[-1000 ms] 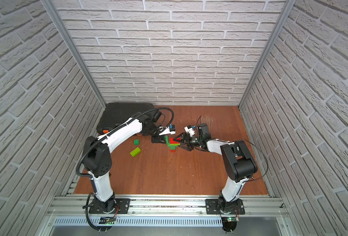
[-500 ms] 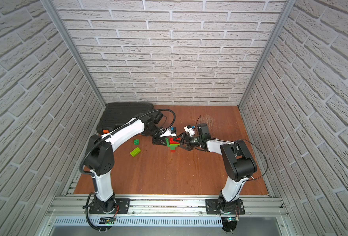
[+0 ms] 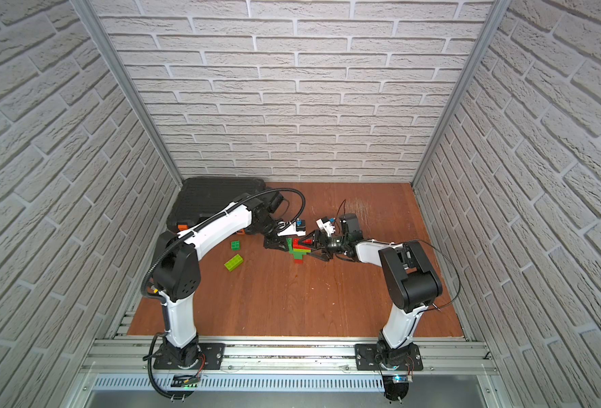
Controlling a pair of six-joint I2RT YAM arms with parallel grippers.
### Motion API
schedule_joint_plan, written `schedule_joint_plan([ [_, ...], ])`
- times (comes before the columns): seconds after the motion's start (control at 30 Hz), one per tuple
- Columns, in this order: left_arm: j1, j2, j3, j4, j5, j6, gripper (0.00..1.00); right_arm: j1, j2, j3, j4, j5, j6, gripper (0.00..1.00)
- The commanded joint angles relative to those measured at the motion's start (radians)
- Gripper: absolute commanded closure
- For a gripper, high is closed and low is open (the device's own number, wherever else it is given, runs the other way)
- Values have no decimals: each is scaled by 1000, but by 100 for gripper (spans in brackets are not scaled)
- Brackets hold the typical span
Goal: Assemble a spoon with lego
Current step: Assemble the lego brick with the lego brick.
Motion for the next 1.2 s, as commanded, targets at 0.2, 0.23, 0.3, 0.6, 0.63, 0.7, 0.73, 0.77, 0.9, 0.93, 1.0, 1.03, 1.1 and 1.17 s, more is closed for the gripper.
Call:
schedule_joint_plan([
  [0.2, -10, 31, -1, -39, -48, 82, 83, 7, 30, 17, -59, 28, -46, 8],
  [0.23, -9, 35, -3, -35, -55, 85, 83, 7, 31, 18, -60, 29, -48, 8],
  [0.3, -9, 37, -5, -25, -66, 87, 84, 8, 32, 18, -63, 27, -51, 8],
  [0.6, -9, 65, 23, -71, -31, 122, 84, 7, 42, 23, -70, 27, -59, 8],
  [0.63, -9, 79, 37, -90, -30, 127, 85, 7, 43, 24, -70, 27, -61, 8],
  [0.7, -9, 101, 61, -115, -38, 125, 85, 7, 48, 26, -72, 25, -61, 8],
  [0.73, -9, 109, 69, -121, -40, 119, 85, 7, 50, 26, -72, 27, -63, 8],
  [0.77, -10, 114, 76, -121, -43, 116, 85, 7, 52, 28, -73, 25, -64, 8],
  [0.9, -9, 119, 89, -131, -37, 120, 85, 7, 54, 30, -74, 23, -67, 8],
  [0.93, -12, 124, 98, -144, -39, 129, 85, 6, 55, 32, -77, 23, -68, 8],
  [1.0, -17, 140, 126, -177, -61, 134, 86, 7, 57, 33, -79, 22, -71, 8],
  [1.03, -19, 154, 146, -199, -70, 134, 86, 5, 59, 32, -81, 23, -73, 8],
  [1.1, -21, 172, 174, -226, -74, 137, 86, 3, 63, 27, -78, 22, -75, 9],
  [1.17, -27, 181, 180, -231, -76, 140, 86, -3, 68, 11, -63, 23, -72, 9],
])
